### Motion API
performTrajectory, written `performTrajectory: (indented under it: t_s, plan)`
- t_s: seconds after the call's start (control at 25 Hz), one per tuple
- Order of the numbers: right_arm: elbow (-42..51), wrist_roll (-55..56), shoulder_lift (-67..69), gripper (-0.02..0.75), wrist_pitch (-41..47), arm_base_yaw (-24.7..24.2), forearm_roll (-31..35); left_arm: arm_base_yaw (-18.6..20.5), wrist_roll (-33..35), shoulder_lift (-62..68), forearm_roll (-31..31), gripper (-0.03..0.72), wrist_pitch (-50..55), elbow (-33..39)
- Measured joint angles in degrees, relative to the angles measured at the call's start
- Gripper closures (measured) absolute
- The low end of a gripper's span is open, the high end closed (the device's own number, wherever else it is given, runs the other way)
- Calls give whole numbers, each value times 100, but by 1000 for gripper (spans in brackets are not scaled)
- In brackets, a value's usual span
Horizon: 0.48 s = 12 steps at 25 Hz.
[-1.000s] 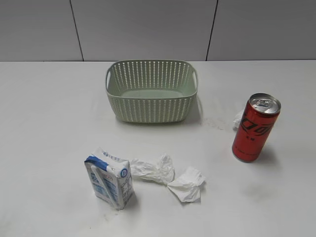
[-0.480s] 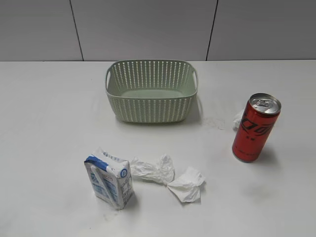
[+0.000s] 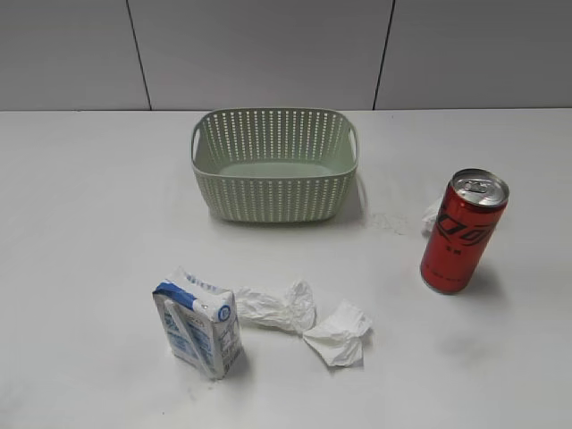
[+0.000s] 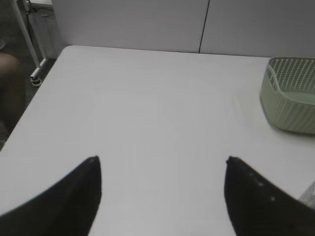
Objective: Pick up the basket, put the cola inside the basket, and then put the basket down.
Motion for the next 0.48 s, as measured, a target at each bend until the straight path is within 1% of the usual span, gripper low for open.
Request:
performTrajectory:
  t_s: [0.16,0.28,0.36,0.48]
  plan:
    - [0,0,0,188,0,0,0,-7,129,1001,13,96,-125,-511]
    - [0,0,0,188,0,0,0,-111,147,1694,-10,96,-174,-964]
    - [0,0,0,188,0,0,5,-278,159,2155,-10,96,-194,-1286]
    - [0,0,0,188,0,0,5,-681,159,2852,39,96,-213,-1726]
